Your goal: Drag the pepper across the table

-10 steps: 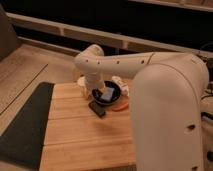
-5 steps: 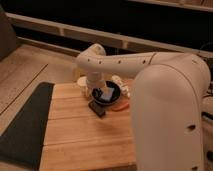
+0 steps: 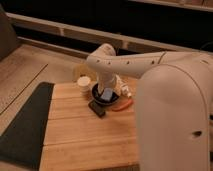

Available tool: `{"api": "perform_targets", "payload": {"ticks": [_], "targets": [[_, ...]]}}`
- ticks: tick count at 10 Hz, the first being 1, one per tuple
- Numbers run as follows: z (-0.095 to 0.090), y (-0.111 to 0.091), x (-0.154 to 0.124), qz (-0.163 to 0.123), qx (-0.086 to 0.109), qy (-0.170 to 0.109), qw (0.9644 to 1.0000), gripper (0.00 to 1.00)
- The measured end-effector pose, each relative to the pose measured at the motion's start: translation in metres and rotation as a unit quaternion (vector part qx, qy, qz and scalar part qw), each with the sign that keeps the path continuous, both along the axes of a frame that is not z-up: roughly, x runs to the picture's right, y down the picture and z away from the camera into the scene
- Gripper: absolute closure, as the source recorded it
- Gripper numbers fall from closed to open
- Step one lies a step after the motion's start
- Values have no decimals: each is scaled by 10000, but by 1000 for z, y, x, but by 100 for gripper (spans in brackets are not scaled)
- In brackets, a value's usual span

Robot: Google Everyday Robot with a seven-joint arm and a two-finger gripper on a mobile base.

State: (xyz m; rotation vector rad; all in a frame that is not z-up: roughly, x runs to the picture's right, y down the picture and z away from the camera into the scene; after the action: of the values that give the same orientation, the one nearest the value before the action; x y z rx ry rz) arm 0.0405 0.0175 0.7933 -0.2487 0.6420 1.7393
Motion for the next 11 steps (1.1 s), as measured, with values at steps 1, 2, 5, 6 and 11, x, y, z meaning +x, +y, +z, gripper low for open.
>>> {"api": "perform_targets", "payload": {"ticks": [1,2,5,6,11], "targets": [[-2,-1,23,437,146,472,9978,35],[-2,-1,20,587,164,538,9967,35],[-1,-1,17,882,241,687,9934,35],[-1,-1,18,885,235,697,9934,35],[4,2,21,923,192,756,9927,35]]}}
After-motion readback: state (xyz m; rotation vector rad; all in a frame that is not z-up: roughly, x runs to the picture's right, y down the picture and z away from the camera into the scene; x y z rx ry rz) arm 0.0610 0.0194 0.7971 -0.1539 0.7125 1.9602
